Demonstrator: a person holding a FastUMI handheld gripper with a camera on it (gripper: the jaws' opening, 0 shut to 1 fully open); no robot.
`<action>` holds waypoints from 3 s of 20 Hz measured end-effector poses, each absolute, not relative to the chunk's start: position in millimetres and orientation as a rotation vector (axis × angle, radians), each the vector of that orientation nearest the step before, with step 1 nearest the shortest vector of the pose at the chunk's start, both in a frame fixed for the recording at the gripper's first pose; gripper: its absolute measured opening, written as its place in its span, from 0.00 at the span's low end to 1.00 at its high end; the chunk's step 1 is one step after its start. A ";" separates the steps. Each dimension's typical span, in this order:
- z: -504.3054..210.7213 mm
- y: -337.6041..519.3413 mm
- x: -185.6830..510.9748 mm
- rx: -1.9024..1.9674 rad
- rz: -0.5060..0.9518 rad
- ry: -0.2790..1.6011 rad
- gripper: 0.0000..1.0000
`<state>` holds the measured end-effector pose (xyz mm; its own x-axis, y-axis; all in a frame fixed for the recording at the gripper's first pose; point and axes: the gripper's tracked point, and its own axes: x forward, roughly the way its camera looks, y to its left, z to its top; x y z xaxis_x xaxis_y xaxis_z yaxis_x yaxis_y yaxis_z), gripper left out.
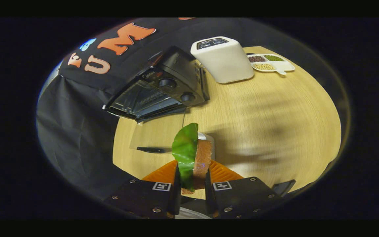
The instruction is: Open the toaster oven, put the food inside, and close the toaster oven door.
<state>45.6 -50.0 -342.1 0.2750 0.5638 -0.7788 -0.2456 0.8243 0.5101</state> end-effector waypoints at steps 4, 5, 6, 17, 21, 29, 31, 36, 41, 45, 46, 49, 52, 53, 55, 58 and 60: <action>-307.8 -44.1 53.1 0.351 0.537 1.084 0.31; -297.8 -40.3 54.6 0.375 0.529 1.058 0.31; -287.3 -35.1 56.7 0.404 0.524 1.029 0.31; -269.2 59.9 80.7 0.807 0.359 0.779 0.31; -296.6 99.3 93.4 0.958 0.270 0.727 0.31; -341.3 151.8 146.7 1.118 0.103 0.598 0.31; -340.5 169.3 160.3 1.176 0.079 0.559 0.31; -356.1 186.2 192.9 1.221 -0.067 0.509 0.37; -361.8 206.1 193.5 1.111 -0.090 0.580 0.67; -362.1 211.7 180.8 1.126 -0.077 0.621 0.97; -360.4 211.1 175.8 1.105 -0.070 0.620 0.97; -354.6 210.0 158.5 1.051 -0.044 0.643 0.98; -344.1 199.3 136.7 0.967 -0.019 0.634 0.98; -339.4 194.7 129.0 0.940 -0.006 0.629 0.98; -329.1 184.2 115.4 0.880 0.009 0.622 0.98; -304.9 167.3 96.6 0.790 0.044 0.588 0.98; -288.7 155.9 83.6 0.717 0.071 0.558 0.98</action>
